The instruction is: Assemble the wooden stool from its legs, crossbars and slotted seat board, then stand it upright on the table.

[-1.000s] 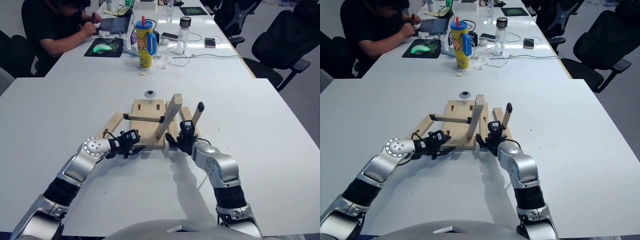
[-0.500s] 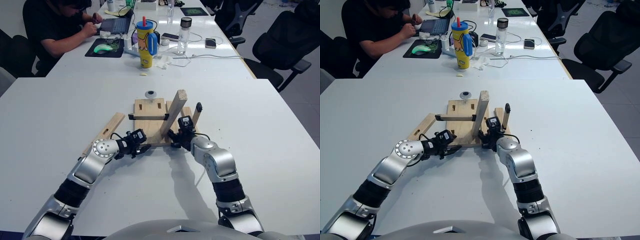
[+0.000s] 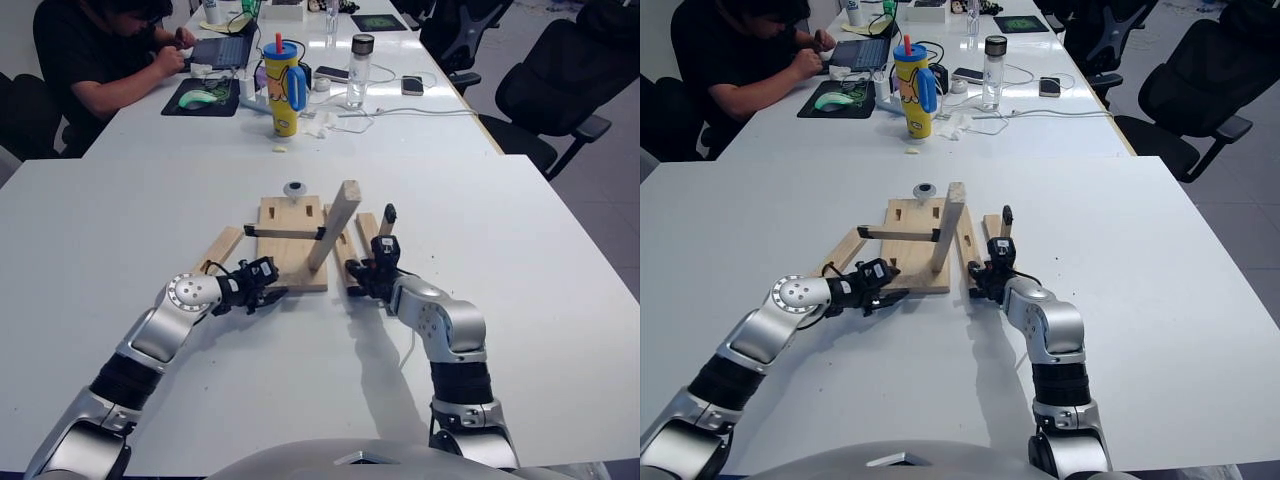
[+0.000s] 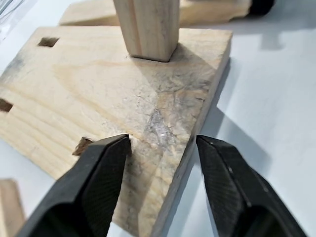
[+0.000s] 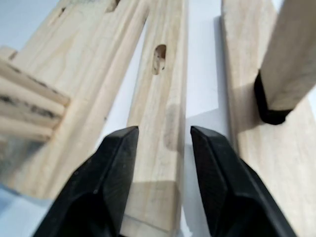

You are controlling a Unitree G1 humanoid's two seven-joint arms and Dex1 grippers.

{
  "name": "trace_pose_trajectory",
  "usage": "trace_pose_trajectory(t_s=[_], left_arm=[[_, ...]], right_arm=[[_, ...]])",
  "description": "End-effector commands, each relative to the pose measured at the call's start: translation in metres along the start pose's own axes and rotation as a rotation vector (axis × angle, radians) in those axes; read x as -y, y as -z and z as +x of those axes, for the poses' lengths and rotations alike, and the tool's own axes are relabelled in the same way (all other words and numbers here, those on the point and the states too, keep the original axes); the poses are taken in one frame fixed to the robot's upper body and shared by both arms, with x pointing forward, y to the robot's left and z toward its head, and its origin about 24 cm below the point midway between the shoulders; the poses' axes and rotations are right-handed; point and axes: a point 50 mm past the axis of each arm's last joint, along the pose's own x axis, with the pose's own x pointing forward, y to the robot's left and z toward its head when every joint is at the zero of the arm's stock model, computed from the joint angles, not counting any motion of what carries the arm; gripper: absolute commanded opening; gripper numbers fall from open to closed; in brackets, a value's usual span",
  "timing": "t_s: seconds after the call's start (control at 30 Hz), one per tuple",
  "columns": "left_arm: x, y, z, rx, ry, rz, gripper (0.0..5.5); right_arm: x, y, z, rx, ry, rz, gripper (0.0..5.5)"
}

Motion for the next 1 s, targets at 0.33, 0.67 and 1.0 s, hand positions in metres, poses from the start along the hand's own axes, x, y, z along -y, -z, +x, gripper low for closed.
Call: trace_pose_trajectory(t_s=[0.33,0.67,1.0], left_arm=[[0.058,0.034,0.022,-0.159,0.184,-0.183,2.51],[0.055,0.037,0.021,-0.167,0.163,-0.186,2.51],[0.058,0.036,0.021,-0.162,0.156,-0.199,2.51]], right_arm=[[-0.003,-0.003,0.000,0.017,-0.005,0.042,3.05],[-0.007,0.015,-0.001,-0.135,0.002,-0.142,3.05],[0.016,0.016,-0.005,-0.147,0.089,-0.290,3.05]])
